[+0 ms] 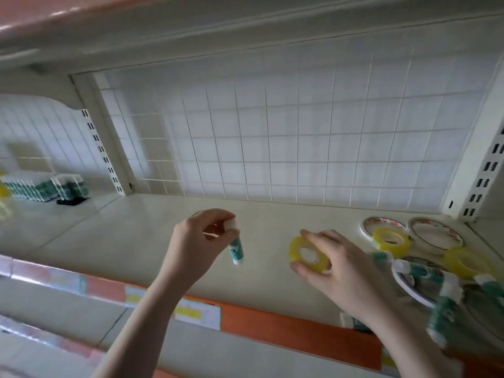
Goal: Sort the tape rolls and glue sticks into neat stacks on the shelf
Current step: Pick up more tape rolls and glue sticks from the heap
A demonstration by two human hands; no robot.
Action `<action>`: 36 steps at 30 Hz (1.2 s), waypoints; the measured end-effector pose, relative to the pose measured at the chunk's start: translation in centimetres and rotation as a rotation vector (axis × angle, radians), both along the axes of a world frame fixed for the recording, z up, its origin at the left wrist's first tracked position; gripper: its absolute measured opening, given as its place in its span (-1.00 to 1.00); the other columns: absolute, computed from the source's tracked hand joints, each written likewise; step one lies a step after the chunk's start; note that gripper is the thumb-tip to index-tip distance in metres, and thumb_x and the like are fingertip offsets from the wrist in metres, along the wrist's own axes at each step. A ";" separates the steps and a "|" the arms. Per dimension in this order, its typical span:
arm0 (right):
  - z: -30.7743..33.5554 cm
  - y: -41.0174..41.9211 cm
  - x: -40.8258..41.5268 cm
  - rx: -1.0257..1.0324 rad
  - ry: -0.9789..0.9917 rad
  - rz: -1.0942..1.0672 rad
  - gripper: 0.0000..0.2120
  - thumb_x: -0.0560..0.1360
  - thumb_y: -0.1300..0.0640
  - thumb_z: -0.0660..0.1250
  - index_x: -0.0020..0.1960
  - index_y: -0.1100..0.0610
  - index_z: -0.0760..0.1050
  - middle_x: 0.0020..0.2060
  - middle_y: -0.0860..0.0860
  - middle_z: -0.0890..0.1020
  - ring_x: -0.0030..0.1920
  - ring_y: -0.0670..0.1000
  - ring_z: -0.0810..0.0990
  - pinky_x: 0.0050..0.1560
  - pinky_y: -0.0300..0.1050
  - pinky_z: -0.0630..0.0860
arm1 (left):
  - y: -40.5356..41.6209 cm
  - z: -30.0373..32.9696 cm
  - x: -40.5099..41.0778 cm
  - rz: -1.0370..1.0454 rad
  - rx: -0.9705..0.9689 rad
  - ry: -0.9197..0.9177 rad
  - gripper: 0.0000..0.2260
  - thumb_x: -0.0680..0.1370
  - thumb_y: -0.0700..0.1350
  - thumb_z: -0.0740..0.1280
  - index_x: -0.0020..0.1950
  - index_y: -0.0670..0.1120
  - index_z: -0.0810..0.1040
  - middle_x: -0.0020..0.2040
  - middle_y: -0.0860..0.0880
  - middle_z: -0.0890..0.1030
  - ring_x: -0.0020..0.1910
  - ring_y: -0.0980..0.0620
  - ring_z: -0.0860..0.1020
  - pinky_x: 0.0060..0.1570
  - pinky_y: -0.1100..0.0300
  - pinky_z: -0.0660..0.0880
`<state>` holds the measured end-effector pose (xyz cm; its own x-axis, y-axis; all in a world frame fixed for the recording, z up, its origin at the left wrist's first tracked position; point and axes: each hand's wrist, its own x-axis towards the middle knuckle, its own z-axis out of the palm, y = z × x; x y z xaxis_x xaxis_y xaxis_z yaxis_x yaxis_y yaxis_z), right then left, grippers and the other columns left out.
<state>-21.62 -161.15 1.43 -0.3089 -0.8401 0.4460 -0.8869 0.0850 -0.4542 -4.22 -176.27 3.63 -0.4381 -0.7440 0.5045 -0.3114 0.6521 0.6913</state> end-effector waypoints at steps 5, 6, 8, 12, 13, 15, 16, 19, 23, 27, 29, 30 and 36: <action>0.2 -5.5 6.2 -0.004 -0.037 -0.007 -0.38 0.30 -0.28 0.26 0.21 0.07 0.56 -0.04 -0.05 0.60 -0.14 -0.02 0.59 -0.10 -0.22 0.45 | -3.8 0.8 6.9 0.067 -0.010 0.055 -0.71 0.37 -0.28 0.48 -0.17 0.12 0.58 -0.23 0.12 0.63 -0.24 0.24 0.59 -0.21 0.53 0.42; 0.1 -6.7 7.7 -0.008 -0.045 -0.007 -0.40 0.30 -0.25 0.29 0.21 0.07 0.56 -0.04 -0.04 0.60 -0.11 0.00 0.60 -0.07 -0.18 0.48 | -4.8 0.9 8.6 0.081 -0.020 0.062 -0.72 0.37 -0.29 0.48 -0.17 0.11 0.58 -0.23 0.12 0.63 -0.24 0.24 0.59 -0.21 0.53 0.41; -0.1 -9.5 11.2 -0.013 -0.047 -0.003 -0.43 0.31 -0.21 0.33 0.21 0.07 0.56 -0.02 -0.04 0.61 -0.04 0.02 0.61 -0.01 -0.13 0.50 | -6.9 1.1 12.2 0.109 -0.039 0.079 -0.73 0.36 -0.30 0.48 -0.16 0.07 0.59 -0.24 0.14 0.62 -0.25 0.26 0.59 -0.22 0.54 0.40; -0.2 -15.2 18.7 -0.008 -0.033 0.012 -0.49 0.35 -0.14 0.40 0.24 0.06 0.54 0.01 -0.03 0.60 0.04 0.02 0.59 0.04 -0.14 0.46 | -12.1 1.5 19.8 0.139 -0.063 0.085 -0.77 0.37 -0.29 0.48 -0.15 0.03 0.60 -0.26 0.16 0.61 -0.28 0.32 0.57 -0.23 0.56 0.38; -0.2 -17.2 21.0 -0.003 -0.035 0.019 -0.51 0.37 -0.10 0.42 0.25 0.06 0.53 0.03 -0.03 0.60 0.06 0.03 0.59 0.06 -0.14 0.46 | -13.9 1.7 22.2 0.154 -0.079 0.078 -0.77 0.36 -0.29 0.48 -0.15 0.03 0.60 -0.26 0.16 0.61 -0.29 0.33 0.56 -0.23 0.56 0.37; 0.0 -19.2 23.6 -0.008 -0.049 0.015 -0.54 0.39 -0.04 0.44 0.26 0.04 0.52 0.06 -0.03 0.59 0.09 0.02 0.57 0.07 -0.16 0.42 | -16.2 1.9 24.7 0.171 -0.095 0.066 -0.77 0.36 -0.28 0.48 -0.16 0.04 0.59 -0.27 0.18 0.60 -0.29 0.33 0.56 -0.22 0.55 0.39; 0.0 -20.8 25.2 -0.016 -0.047 0.019 -0.55 0.39 -0.03 0.44 0.26 0.02 0.52 0.08 -0.04 0.59 0.10 0.02 0.57 0.07 -0.19 0.40 | -17.6 2.1 26.4 0.185 -0.098 0.066 -0.77 0.35 -0.27 0.48 -0.16 0.05 0.59 -0.27 0.19 0.60 -0.28 0.31 0.57 -0.21 0.54 0.40; 0.3 -24.7 29.4 -0.019 -0.054 0.030 -0.57 0.40 -0.05 0.42 0.24 0.00 0.53 0.11 -0.04 0.58 0.12 0.01 0.56 0.06 -0.20 0.38 | -21.1 2.4 30.9 0.214 -0.111 0.049 -0.77 0.35 -0.26 0.48 -0.15 0.05 0.60 -0.28 0.22 0.59 -0.27 0.29 0.57 -0.20 0.54 0.40; 0.6 -29.7 33.5 -0.014 -0.051 0.030 -0.58 0.40 -0.07 0.42 0.24 -0.02 0.53 0.10 -0.01 0.58 0.12 0.04 0.56 0.04 -0.19 0.38 | -24.8 2.6 35.2 0.240 -0.122 0.034 -0.76 0.35 -0.24 0.48 -0.14 0.08 0.59 -0.28 0.26 0.57 -0.27 0.36 0.55 -0.21 0.56 0.38; 0.8 -34.8 36.2 -0.005 -0.034 0.050 -0.54 0.43 -0.10 0.37 0.30 -0.01 0.47 0.15 -0.01 0.55 0.16 0.04 0.53 0.04 -0.20 0.35 | -29.2 2.0 38.0 0.261 -0.126 0.034 -0.79 0.36 -0.23 0.48 -0.12 0.06 0.61 -0.26 0.25 0.58 -0.22 0.30 0.57 -0.18 0.52 0.42; 0.8 -37.4 37.2 -0.005 -0.026 0.053 -0.51 0.44 -0.12 0.35 0.33 -0.01 0.44 0.18 -0.01 0.53 0.18 0.04 0.51 0.05 -0.19 0.34 | -31.6 1.6 38.9 0.263 -0.125 0.029 -0.79 0.36 -0.22 0.48 -0.11 0.06 0.61 -0.26 0.24 0.59 -0.22 0.27 0.57 -0.17 0.50 0.43; 0.8 -38.8 37.7 0.003 -0.025 0.049 -0.49 0.45 -0.13 0.35 0.35 0.00 0.42 0.20 -0.01 0.52 0.20 0.04 0.50 0.06 -0.19 0.34 | -32.9 1.4 39.3 0.261 -0.124 0.022 -0.79 0.36 -0.22 0.48 -0.11 0.06 0.61 -0.26 0.23 0.59 -0.22 0.27 0.57 -0.18 0.50 0.43; 0.8 -46.5 39.7 0.067 -0.002 -0.037 -0.47 0.47 -0.12 0.32 0.38 0.04 0.35 0.24 0.03 0.49 0.24 0.07 0.46 0.09 -0.15 0.33 | -40.7 1.3 40.7 0.239 -0.139 0.005 -0.83 0.37 -0.21 0.47 -0.11 0.02 0.62 -0.25 0.20 0.60 -0.24 0.25 0.57 -0.19 0.45 0.46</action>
<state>18.08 -207.68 2.24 -0.3413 -0.8559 0.3885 -0.8815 0.1479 -0.4485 36.45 -216.93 4.93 -0.2558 -0.7494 0.6108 -0.4645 0.6494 0.6022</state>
